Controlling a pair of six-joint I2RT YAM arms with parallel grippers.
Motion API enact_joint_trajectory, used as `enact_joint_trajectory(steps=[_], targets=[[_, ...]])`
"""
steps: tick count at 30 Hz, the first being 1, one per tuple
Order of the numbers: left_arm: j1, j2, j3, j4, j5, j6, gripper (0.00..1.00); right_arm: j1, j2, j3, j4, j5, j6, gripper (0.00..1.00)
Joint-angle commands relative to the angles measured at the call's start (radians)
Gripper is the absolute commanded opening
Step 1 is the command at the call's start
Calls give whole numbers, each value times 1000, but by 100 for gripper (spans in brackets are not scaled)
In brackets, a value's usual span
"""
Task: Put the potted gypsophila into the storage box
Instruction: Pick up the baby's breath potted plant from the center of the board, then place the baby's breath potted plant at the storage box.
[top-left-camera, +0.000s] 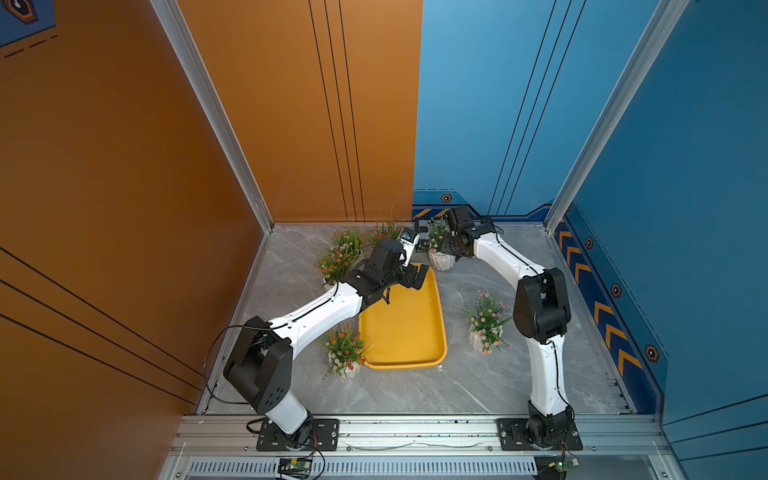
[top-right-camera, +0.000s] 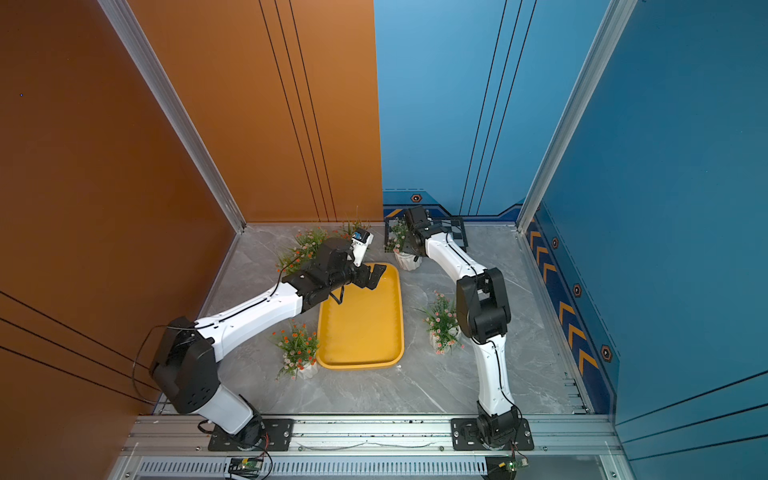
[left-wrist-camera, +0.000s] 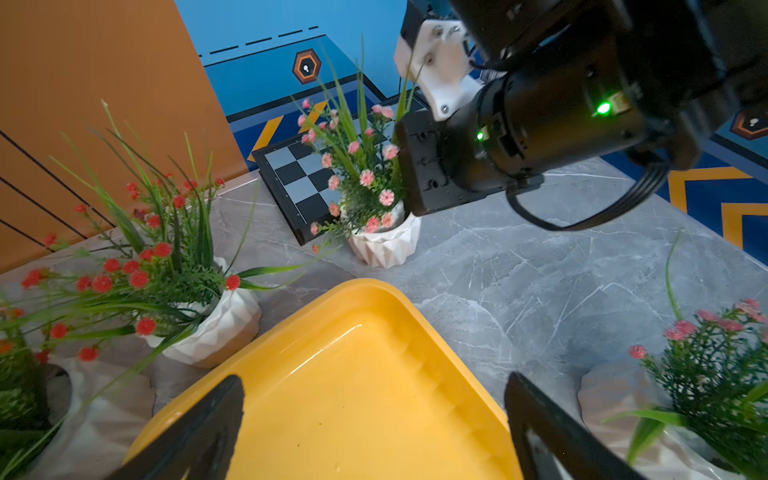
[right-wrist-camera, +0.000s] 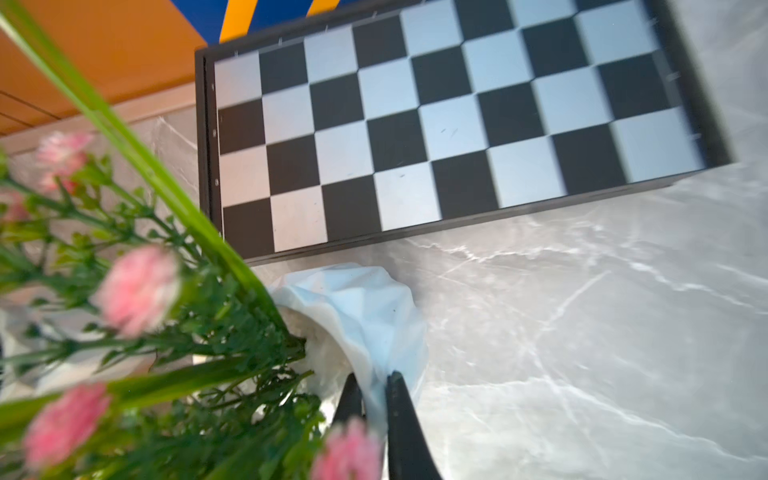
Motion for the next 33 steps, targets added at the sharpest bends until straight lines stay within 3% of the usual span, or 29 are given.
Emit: enact_joint_trajectory(steps=[1,7,18,24,33], targets=[[-5,-52,-34,11,-39,-16,98,-5,-129,-27,23,19,-17,0],[-7,-137,-93,8,-75,-17,98,32,-256,-88,39,-19,-20,0],[-5,-371,-248,-58,-141,-17,98,233,-429,-302,120,-71,81,0],[9,-522,-324,-126,-191,-14,98,334,-369,-333,188,-71,113,0],[51,-673,-408,-159,-204,-38,98,409,-188,-223,246,-100,132,0]])
